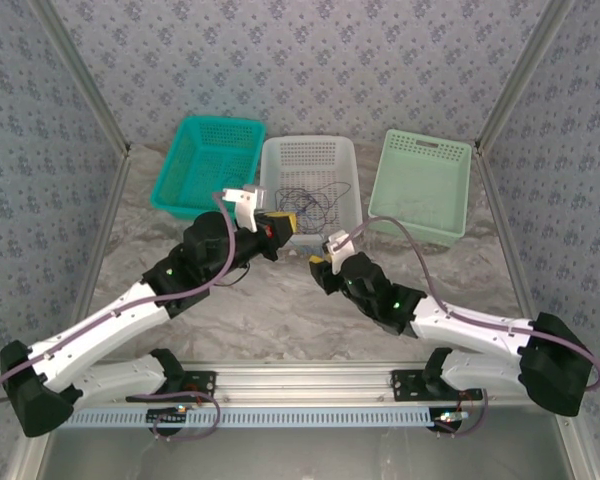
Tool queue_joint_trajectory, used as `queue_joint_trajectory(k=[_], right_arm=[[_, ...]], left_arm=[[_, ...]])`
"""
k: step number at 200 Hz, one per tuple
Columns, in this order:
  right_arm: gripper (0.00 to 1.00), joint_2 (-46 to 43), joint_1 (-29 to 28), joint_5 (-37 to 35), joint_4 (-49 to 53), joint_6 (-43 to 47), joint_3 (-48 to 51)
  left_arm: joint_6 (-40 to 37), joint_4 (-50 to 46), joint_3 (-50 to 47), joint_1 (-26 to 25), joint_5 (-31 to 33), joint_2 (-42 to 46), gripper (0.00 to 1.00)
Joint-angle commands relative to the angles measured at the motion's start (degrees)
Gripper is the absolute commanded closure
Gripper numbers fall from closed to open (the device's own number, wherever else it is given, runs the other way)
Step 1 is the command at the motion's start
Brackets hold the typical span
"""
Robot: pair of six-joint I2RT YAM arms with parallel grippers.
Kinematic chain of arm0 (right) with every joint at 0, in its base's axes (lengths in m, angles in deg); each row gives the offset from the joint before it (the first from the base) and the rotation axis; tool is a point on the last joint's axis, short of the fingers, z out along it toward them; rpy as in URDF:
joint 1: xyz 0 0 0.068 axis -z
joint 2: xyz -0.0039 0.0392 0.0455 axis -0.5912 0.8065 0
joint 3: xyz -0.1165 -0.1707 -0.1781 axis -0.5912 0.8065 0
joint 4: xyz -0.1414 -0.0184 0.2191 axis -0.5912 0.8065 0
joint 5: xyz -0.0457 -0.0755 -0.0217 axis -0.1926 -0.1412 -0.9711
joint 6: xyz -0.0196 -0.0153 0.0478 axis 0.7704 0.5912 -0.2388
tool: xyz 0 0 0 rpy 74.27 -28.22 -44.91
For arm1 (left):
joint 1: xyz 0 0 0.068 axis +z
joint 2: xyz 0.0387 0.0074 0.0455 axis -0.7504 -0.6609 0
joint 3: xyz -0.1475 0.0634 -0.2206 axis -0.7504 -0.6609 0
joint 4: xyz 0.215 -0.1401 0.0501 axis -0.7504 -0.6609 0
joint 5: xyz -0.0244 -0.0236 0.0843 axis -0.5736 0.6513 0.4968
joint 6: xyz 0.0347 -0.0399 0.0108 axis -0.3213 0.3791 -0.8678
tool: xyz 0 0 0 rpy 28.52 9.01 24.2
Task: Untangle the cables
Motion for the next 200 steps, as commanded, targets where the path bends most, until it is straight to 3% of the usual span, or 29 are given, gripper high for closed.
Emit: queue_joint_trajectory(k=[1,72,119,200], right_arm=[[0.64,-2.65,0.54,0.04,2.94,-2.97,2.28],[0.68,-8.72,1.11,0.10,8.00,-5.55,7.51],[0.36,-12.76,1.10,3.49,6.63,-6.03,8.62],[0.17,-11.15,2.18,11.81,-2.95,-2.87,5.72]], left_arm=[[-0.97,-0.04,2.15,0.19,1.56,1.57,1.00],[-0.46,0.15,3.09,0.90,2.09,1.99,1.00],[0.82,1.59,2.17,0.99,1.52,1.84,1.00],[1.61,2.72,1.64,0.99,-0.79,1.31,1.00]])
